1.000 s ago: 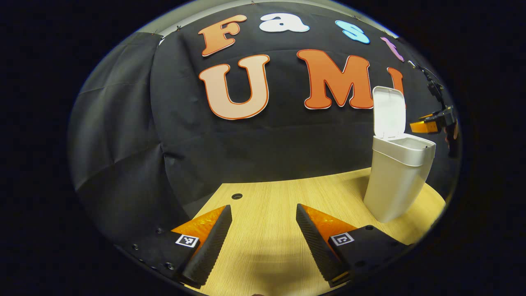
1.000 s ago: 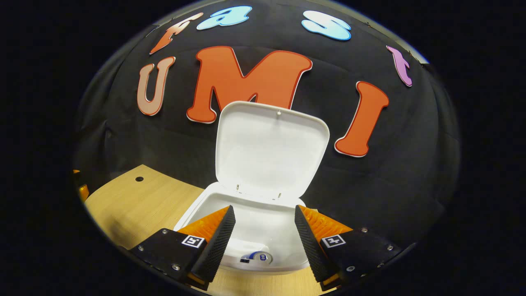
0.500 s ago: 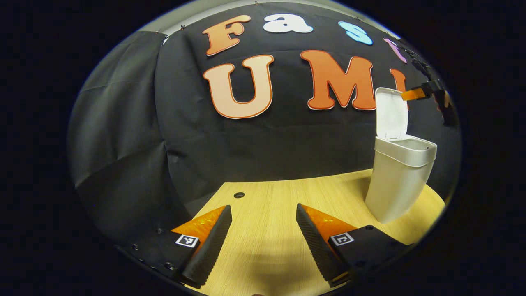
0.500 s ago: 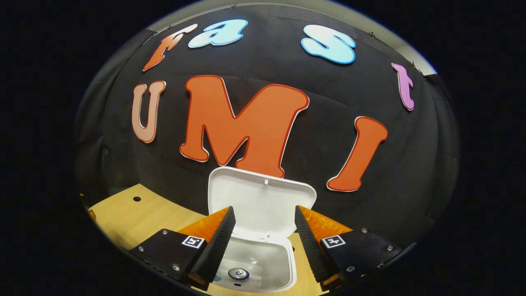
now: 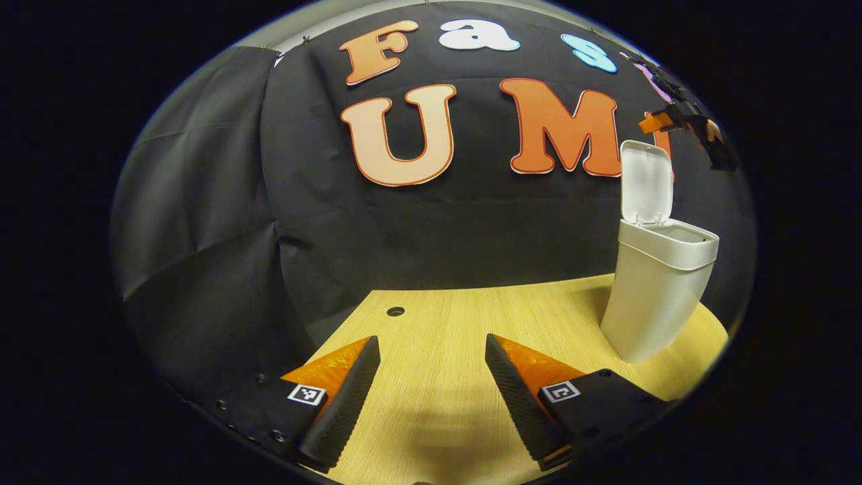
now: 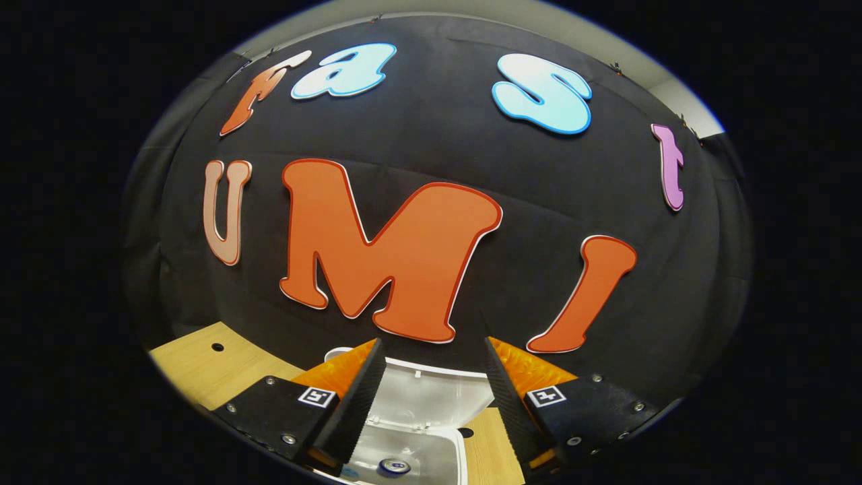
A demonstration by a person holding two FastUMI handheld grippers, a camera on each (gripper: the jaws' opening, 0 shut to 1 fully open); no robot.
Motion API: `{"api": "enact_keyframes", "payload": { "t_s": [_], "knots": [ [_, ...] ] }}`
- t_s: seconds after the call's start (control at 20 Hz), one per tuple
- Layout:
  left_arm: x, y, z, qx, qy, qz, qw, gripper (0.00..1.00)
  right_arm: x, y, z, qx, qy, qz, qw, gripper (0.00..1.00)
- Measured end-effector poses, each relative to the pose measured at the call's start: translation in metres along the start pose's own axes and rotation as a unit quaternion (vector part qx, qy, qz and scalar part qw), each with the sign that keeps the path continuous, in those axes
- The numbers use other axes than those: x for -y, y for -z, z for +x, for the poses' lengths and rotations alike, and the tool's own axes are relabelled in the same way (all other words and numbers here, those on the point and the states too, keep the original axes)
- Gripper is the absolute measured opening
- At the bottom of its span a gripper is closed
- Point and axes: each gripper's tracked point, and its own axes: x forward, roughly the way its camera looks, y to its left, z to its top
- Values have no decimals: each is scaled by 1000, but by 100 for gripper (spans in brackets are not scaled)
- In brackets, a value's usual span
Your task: Press the lid of the desktop garbage bin to open it, pick up the crumpled paper on the desktop and throw it into the bin, then pick up the pop can on the desktop and drop it into the bin, and finally close the garbage bin lid.
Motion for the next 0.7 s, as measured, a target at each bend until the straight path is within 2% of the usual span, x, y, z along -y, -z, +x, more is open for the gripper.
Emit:
{"api": "enact_keyframes", "payload": {
  "t_s": [0.15, 0.35, 0.5, 0.6, 0.7],
  "knots": [
    [-5, 1, -1, 2, -6, 2, 1000, 100, -5, -4, 18, 1, -2, 3, 1000, 88],
    [-10, 4, -6, -5, -19, -10, 1000, 98, -15, 12, 41, -26, -7, 23, 999, 88],
    [-9, 11, -13, -12, -18, -24, 999, 100, -22, 20, 49, -32, -16, 19, 999, 88],
    [-12, 10, -13, -12, -24, -22, 999, 97, -27, 22, 52, -38, -21, 31, 999, 87],
    [-18, 9, -15, -12, -32, -18, 999, 100, -30, 26, 51, -50, -28, 47, 997, 88]
  ]
}}
